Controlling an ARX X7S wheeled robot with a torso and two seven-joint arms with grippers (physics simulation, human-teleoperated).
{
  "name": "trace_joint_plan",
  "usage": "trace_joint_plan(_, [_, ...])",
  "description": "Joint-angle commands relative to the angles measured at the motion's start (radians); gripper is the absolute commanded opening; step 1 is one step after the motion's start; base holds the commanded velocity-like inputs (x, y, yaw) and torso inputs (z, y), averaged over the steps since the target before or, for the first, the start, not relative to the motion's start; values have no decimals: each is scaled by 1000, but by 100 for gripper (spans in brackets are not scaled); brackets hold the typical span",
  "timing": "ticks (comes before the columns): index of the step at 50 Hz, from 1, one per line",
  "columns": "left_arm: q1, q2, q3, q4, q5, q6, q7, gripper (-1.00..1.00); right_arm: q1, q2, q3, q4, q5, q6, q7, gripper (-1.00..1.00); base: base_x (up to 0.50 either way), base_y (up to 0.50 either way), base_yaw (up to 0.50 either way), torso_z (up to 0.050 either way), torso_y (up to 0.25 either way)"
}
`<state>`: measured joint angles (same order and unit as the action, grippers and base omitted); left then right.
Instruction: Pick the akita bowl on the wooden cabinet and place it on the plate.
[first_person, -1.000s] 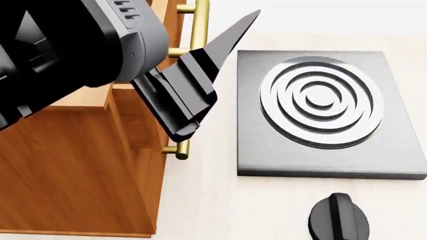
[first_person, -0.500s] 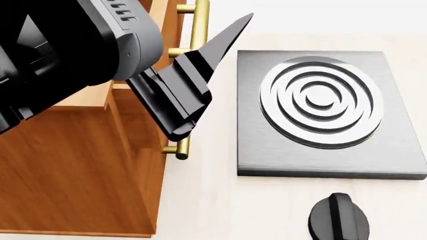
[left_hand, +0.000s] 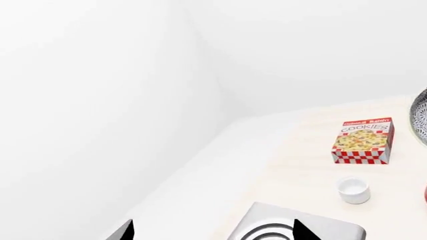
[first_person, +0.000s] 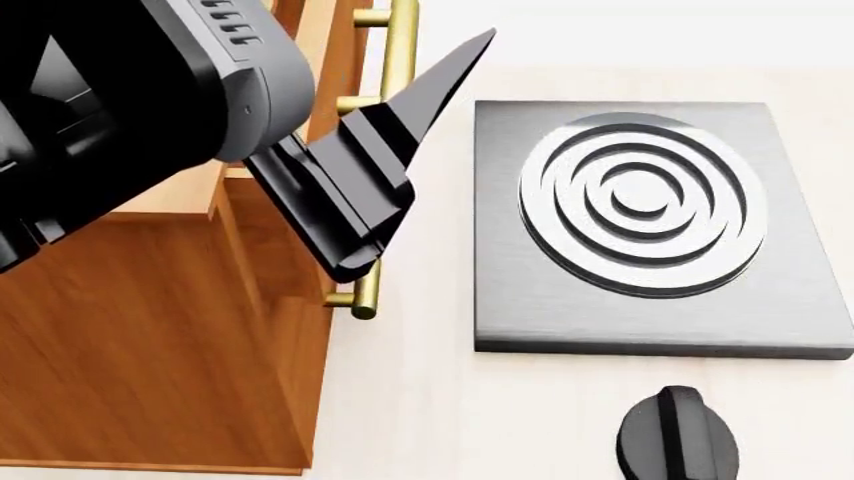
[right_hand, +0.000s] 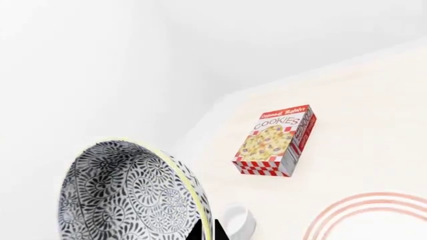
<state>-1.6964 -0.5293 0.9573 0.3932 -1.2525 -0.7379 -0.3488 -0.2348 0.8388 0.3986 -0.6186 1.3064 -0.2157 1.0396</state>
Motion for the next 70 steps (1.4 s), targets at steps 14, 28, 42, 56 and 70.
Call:
trace_joint_plan(14, [10,-7,0,0,2,3,-4,100,-21,-58,39,99,49,-22,-41,-100,0,0,0,0,0])
trace_joint_plan(28, [26,-10,2,-1,9,11,-1,100,-7,-72,22,166,38,-15,-50,-100,0,0,0,0,1])
trace_joint_plan(42, [33,-15,2,0,11,15,-1,100,39,-59,-24,231,15,12,-57,-100,0,0,0,1,0])
trace_joint_plan(56, [34,-17,0,-3,12,17,1,100,82,-75,-74,342,2,30,-83,-100,0,0,0,0,1])
trace_joint_plan(70, [40,-14,3,-8,19,22,5,100,89,-94,-88,409,-6,31,-113,-100,0,0,0,0,0])
